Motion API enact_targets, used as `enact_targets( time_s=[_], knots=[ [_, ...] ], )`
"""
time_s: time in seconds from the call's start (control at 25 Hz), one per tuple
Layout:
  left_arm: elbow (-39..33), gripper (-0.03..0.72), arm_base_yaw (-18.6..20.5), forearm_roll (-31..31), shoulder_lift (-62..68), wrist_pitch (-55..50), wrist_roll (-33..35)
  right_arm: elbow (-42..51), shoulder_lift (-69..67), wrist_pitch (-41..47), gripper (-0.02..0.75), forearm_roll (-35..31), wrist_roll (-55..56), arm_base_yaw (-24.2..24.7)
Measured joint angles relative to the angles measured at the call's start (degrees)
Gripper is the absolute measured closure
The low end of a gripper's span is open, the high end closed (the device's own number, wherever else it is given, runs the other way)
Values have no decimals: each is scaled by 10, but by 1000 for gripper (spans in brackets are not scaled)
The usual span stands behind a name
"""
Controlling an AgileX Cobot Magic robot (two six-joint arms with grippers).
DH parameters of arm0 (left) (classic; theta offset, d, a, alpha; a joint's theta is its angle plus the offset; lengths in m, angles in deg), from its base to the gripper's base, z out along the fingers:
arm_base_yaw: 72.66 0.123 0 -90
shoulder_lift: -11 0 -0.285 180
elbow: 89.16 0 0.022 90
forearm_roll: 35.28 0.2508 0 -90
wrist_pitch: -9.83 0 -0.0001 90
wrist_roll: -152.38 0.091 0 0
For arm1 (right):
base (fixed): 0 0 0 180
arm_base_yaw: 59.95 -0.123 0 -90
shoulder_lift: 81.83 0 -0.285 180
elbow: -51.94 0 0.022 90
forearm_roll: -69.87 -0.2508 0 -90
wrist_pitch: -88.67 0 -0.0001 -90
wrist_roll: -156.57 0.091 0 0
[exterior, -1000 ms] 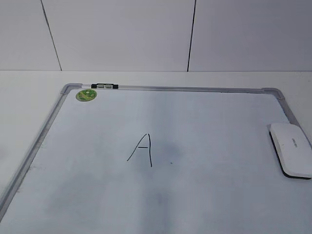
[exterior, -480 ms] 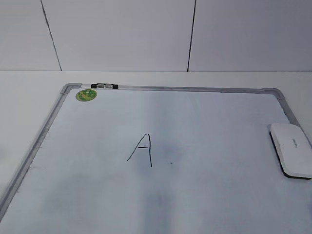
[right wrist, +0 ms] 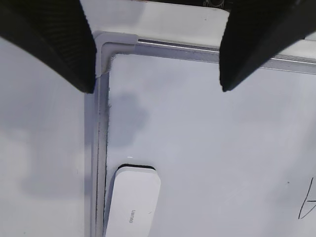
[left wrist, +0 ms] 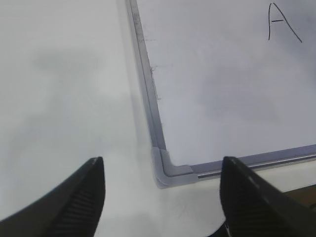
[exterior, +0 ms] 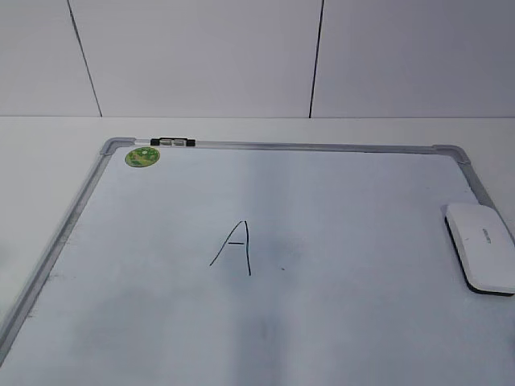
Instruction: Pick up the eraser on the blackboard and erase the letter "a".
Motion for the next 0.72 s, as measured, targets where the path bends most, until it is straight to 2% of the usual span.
enact_targets(
  time_s=[0.72],
  knots=[
    [0,162,0,-1,0,0,0,0,11,-1,146,0,0,0]
  ],
)
